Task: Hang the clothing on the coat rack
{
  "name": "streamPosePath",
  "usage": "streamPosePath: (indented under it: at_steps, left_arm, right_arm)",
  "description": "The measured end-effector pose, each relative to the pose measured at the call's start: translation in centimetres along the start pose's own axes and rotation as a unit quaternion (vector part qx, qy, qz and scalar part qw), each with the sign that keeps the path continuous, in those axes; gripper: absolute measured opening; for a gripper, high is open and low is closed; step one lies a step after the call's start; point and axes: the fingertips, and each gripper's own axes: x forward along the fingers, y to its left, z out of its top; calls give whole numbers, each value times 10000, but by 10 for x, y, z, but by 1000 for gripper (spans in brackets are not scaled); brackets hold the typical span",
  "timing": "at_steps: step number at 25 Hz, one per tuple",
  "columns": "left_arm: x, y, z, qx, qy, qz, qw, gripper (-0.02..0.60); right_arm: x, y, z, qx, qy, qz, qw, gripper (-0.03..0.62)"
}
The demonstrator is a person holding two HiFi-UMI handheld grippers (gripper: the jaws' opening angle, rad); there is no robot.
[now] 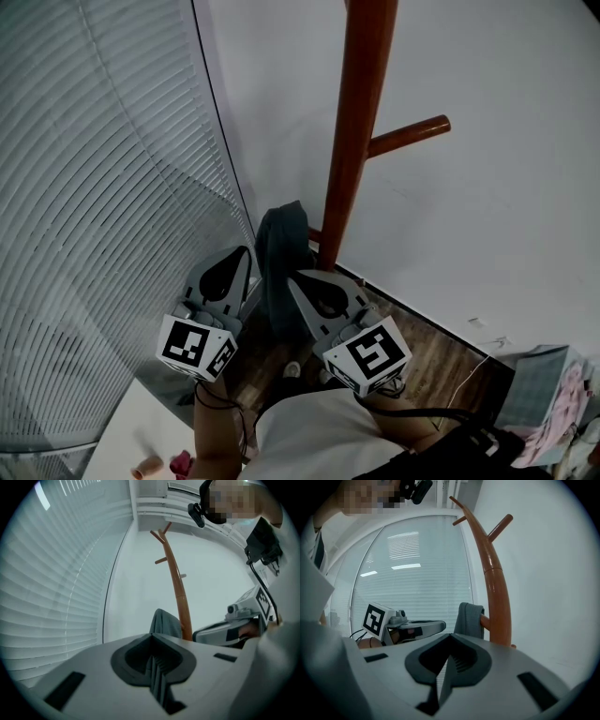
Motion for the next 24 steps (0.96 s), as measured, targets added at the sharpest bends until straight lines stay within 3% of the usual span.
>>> streamPosePath:
  at_steps: [24]
  left_arm:
    - [0, -3, 12, -88, -106, -45, 9999, 12]
  right_arm:
    - [7, 1, -1, -28, 117, 180, 9998, 19]
